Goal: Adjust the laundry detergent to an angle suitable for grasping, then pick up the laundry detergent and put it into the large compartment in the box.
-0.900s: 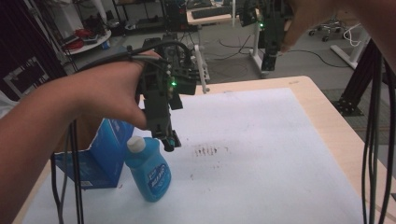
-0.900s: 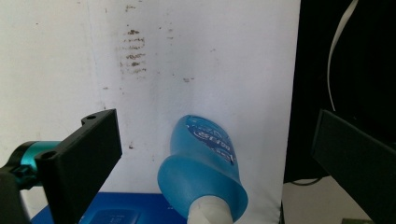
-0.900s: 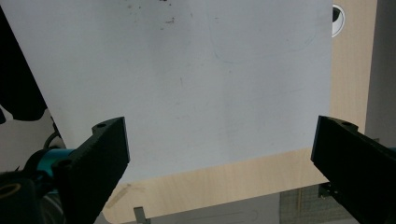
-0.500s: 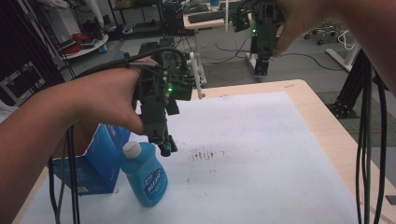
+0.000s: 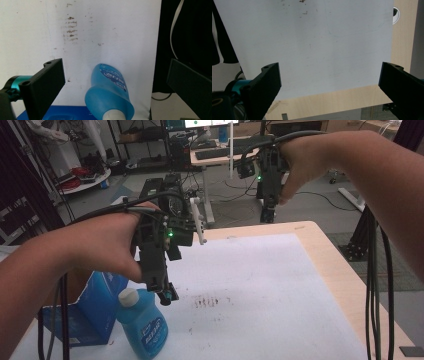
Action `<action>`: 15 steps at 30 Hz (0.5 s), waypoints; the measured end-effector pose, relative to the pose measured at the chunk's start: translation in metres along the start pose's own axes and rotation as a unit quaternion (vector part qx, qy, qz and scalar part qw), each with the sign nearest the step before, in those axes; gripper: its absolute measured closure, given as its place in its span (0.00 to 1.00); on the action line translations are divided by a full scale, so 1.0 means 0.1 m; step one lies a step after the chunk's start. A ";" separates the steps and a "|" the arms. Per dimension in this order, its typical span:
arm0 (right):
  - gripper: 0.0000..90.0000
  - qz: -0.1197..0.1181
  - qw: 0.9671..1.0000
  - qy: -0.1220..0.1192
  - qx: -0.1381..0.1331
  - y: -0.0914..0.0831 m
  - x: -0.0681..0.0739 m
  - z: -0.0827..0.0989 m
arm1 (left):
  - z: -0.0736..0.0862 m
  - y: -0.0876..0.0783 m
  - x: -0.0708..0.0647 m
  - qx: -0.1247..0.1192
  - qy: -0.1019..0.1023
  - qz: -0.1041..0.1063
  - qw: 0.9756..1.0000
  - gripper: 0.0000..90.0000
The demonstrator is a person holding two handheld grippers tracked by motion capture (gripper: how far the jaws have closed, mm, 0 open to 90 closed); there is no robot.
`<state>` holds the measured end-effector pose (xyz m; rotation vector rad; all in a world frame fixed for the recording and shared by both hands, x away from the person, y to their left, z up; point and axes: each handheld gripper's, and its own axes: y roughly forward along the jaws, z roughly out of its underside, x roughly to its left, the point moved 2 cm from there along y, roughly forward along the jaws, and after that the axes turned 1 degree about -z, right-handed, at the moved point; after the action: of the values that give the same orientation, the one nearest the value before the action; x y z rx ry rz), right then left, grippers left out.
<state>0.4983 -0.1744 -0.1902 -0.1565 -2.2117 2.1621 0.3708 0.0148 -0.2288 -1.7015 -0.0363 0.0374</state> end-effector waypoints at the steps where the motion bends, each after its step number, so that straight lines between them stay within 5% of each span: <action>1: 0.04 0.001 1.000 -0.002 0.004 0.00 0.01 0.00 | -0.01 0.00 0.01 -0.002 0.001 0.000 1.000 0.02; 15: 0.04 0.004 1.000 -0.007 0.000 -0.03 0.08 -0.01 | -0.05 0.00 -0.08 0.003 0.005 0.000 1.000 0.02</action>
<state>0.4907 -0.1727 -0.1878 -0.1495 -2.2219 2.1740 0.3632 0.0095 -0.2277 -1.6953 -0.0285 0.0286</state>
